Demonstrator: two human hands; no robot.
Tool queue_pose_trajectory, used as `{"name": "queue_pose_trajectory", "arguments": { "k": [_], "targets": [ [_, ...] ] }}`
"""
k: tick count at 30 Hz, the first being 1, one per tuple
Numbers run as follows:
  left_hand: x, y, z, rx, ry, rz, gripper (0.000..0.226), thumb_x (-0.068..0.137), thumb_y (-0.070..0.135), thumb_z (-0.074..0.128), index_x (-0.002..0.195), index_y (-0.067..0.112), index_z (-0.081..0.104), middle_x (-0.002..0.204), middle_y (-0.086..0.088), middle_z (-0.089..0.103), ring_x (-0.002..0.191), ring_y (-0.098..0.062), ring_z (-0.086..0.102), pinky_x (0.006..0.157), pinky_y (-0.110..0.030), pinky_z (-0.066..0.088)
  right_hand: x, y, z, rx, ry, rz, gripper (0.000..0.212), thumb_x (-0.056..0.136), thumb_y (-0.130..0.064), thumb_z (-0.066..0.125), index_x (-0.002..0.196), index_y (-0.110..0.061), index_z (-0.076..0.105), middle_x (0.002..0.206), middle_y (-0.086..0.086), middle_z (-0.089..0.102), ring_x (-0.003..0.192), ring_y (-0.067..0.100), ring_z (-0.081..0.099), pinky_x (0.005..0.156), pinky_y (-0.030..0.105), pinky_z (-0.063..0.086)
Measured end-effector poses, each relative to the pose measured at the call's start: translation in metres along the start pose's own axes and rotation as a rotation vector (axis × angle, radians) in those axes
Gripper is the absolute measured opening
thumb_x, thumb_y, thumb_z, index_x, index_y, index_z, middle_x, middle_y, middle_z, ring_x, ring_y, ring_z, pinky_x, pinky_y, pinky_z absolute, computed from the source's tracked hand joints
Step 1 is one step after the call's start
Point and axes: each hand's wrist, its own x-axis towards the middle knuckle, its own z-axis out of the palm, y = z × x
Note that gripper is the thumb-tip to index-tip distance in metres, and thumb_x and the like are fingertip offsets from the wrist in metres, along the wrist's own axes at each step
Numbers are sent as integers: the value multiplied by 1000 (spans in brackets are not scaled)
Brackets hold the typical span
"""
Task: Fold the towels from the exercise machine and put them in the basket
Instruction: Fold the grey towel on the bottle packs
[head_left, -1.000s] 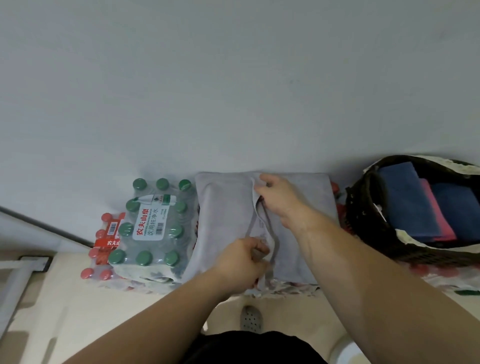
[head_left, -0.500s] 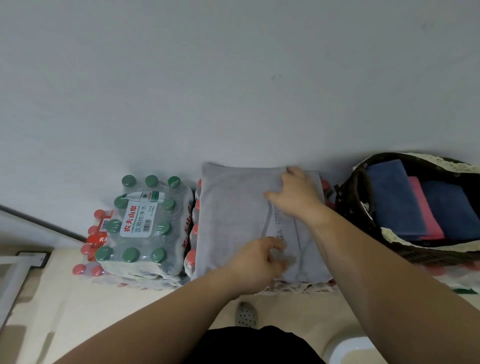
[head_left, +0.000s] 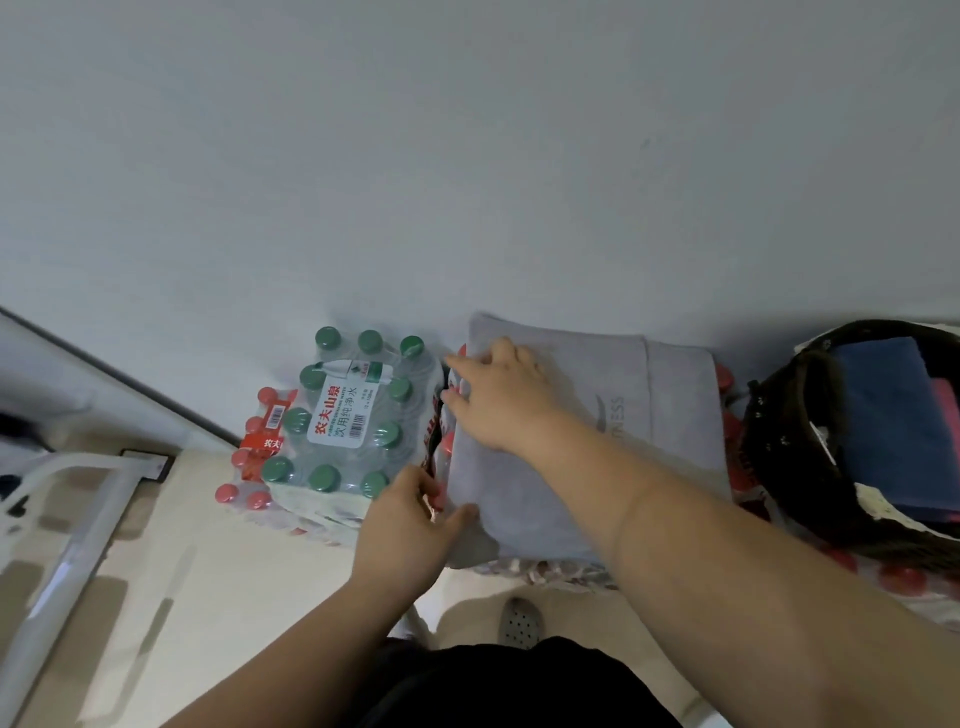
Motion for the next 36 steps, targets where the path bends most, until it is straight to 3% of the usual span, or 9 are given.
{"name": "queue_pose_trajectory", "arguments": {
  "k": [4, 8, 13, 24, 27, 30, 32, 36],
  "targets": [
    [2, -1, 1, 11, -28, -43, 35, 71, 45, 78, 75, 19, 56, 65, 4, 62, 64, -13, 60, 60, -34, 49, 17, -14, 10, -298, 25, 2, 56, 95, -62, 36, 144, -36, 41, 134, 13, 38, 124, 35, 35, 100, 47, 29],
    [4, -3, -2, -11, -52, -26, 31, 71, 37, 80, 69, 17, 57, 61, 5, 58, 60, -11, 54, 52, -25, 36, 25, -19, 15, -393, 79, 32, 61, 93, -64, 38, 131, -20, 55, 129, 13, 40, 115, 33, 38, 94, 47, 32],
    [2, -11, -2, -172, -127, -41, 21, 76, 18, 75, 63, 17, 57, 50, 13, 46, 50, -6, 39, 51, -20, 33, 21, -16, 17, -289, 176, 41, 66, 93, -63, 42, 131, -11, 52, 139, 12, 39, 121, 34, 40, 98, 46, 33],
    [-5, -19, -27, -446, -144, -127, 11, 76, 6, 65, 71, 7, 56, 57, 1, 47, 55, -13, 39, 57, -30, 34, 14, -29, 13, 238, 253, 34, 66, 94, -56, 50, 140, -9, 46, 145, 7, 37, 133, 29, 34, 110, 43, 36],
    [0, -24, -41, -502, -141, -185, 14, 66, 17, 64, 79, 16, 59, 64, -7, 57, 57, -15, 48, 57, -30, 39, 19, -45, 14, 321, 252, 25, 64, 95, -53, 53, 138, -5, 48, 144, 8, 37, 134, 28, 34, 112, 39, 33],
    [10, -40, -57, -473, -145, -227, 20, 75, 14, 63, 92, 24, 67, 78, -9, 71, 73, -26, 67, 66, -45, 56, 30, -68, 20, 357, 241, 27, 65, 95, -52, 55, 138, -4, 48, 142, 8, 37, 133, 27, 37, 113, 39, 34],
    [19, -54, -69, -412, -139, -215, 18, 81, 10, 60, 86, 22, 71, 76, -5, 73, 81, -30, 70, 72, -51, 58, 40, -84, 28, 374, 231, 33, 62, 94, -50, 56, 134, -4, 50, 140, 9, 39, 130, 29, 39, 111, 42, 36],
    [36, -83, -98, -352, -118, -228, 20, 84, 8, 57, 81, 20, 73, 77, -4, 73, 80, -31, 69, 69, -50, 60, 59, -120, 44, 364, 172, 44, 68, 94, -54, 53, 141, -6, 45, 146, 4, 33, 133, 27, 36, 111, 43, 36]
  ]
}}
